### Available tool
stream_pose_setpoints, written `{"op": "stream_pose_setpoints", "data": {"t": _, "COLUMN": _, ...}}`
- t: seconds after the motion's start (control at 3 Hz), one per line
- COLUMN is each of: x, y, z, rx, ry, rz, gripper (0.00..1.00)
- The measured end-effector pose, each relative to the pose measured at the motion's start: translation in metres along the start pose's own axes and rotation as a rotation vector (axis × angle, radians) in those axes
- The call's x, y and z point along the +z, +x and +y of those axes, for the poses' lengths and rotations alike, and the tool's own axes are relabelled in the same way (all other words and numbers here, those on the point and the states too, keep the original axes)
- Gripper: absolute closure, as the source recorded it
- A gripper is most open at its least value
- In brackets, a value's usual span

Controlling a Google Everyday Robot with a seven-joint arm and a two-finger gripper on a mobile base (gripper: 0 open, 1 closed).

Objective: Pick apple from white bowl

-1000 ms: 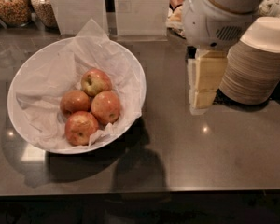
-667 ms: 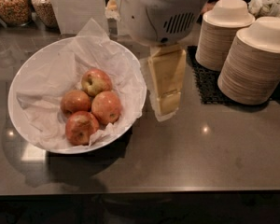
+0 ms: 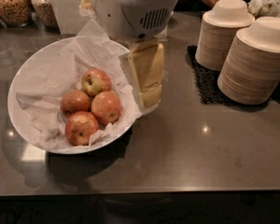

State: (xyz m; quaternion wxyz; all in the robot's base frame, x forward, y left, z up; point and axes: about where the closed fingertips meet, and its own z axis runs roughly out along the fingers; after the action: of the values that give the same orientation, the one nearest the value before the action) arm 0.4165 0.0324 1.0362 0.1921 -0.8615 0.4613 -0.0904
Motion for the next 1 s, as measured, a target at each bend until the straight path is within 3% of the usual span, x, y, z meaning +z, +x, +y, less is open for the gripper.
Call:
{"op": "stream_pose_setpoints", "data": {"t": 0.33, "x": 0.034, "y": -0.027, "z": -0.041, "rx": -0.142, "ry": 0.051, "rz": -0.037, "gripper": 0.00}}
{"op": "stream_pose_setpoints", "data": {"t": 0.67, "x": 0.073, "y": -0.048, "z": -0.078, "rx": -0.238, "ry": 0.065, "rz": -0.089, "gripper": 0.00}}
{"op": "stream_pose_setpoints", "data": {"t": 1.0, "x": 0.079, "y": -0.050, "z": -0.080, "rx": -0.243, "ry": 0.058, "rz": -0.096, "gripper": 0.00}}
